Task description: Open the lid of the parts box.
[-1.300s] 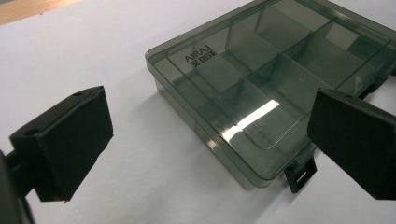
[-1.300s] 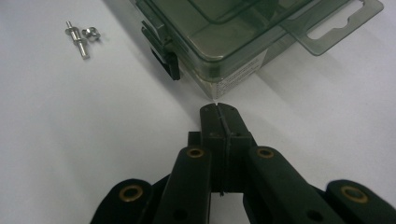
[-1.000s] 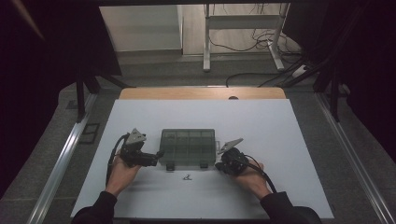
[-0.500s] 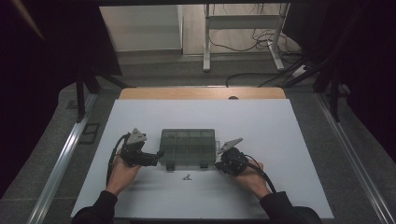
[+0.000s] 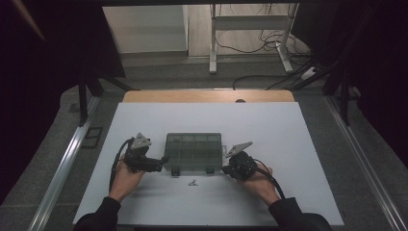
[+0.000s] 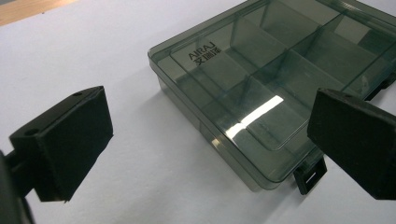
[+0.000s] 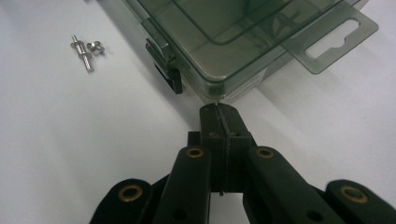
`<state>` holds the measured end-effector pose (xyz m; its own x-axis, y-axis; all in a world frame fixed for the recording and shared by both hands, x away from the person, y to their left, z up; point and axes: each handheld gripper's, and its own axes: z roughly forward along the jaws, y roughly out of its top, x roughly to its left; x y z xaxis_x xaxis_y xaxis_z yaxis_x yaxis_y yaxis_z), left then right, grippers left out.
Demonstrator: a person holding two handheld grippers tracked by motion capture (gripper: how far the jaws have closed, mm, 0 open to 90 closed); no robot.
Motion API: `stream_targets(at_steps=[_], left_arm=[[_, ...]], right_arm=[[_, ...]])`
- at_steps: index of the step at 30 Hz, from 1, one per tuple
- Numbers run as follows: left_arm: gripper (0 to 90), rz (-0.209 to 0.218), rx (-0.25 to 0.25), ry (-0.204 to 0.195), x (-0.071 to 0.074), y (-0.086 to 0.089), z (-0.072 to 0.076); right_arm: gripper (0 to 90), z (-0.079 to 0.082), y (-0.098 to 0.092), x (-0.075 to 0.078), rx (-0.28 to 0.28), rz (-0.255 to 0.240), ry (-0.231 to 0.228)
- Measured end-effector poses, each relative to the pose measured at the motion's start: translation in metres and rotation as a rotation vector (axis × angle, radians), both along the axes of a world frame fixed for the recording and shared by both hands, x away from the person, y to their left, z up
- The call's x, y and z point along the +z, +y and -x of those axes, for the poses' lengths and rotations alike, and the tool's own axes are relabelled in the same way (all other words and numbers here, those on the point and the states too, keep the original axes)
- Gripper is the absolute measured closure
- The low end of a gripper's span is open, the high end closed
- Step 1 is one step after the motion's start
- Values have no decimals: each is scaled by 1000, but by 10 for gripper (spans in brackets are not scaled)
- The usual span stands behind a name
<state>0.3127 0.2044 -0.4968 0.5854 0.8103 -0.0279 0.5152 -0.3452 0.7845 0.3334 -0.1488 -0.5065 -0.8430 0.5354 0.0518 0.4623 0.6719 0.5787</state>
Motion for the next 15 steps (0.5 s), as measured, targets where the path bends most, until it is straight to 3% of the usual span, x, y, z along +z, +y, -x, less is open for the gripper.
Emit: stream_targets(at_steps=[15], left_arm=[[4, -2, -3, 7, -1, 1, 0]], right_arm=[[887, 2, -2, 5, -2, -22, -7]])
